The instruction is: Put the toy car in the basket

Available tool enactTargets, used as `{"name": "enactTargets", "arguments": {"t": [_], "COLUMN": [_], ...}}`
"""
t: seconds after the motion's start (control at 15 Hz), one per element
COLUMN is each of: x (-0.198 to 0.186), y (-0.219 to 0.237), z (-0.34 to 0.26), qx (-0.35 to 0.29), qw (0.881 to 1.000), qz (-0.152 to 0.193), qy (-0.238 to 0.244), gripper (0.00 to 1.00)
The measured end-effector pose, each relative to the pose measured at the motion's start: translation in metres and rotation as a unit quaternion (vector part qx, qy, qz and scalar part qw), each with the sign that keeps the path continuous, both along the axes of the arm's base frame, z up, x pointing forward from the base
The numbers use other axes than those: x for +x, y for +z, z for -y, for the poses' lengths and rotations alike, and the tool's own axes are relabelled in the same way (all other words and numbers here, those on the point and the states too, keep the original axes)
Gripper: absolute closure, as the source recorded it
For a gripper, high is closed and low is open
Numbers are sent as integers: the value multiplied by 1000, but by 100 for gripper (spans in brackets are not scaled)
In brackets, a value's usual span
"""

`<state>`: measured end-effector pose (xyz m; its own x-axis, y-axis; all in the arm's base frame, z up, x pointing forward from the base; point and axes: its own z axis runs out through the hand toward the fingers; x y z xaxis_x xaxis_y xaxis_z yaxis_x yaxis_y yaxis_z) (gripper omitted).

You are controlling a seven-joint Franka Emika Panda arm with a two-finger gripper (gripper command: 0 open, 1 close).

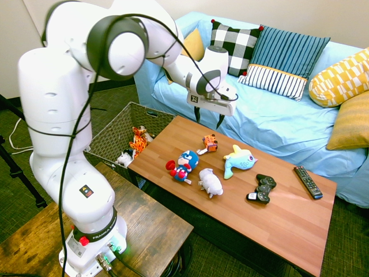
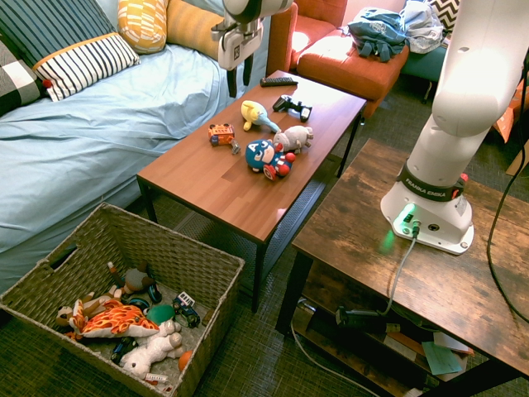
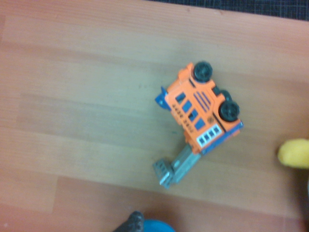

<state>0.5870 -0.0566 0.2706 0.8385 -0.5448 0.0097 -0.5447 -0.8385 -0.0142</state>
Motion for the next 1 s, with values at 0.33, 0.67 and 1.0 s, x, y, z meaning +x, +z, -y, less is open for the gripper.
{"name": "enactTargets", "arguments": {"t": [0.33, 0.67, 1.0], "x": [43, 57, 67], "y": [-90, -125, -131], "z": [-17, -25, -16], "qx": [-58, -64, -35], "qw": [996, 994, 992], "qz": [-10, -33, -58], "qy": [60, 82, 106], "gripper": [0, 0, 100]}}
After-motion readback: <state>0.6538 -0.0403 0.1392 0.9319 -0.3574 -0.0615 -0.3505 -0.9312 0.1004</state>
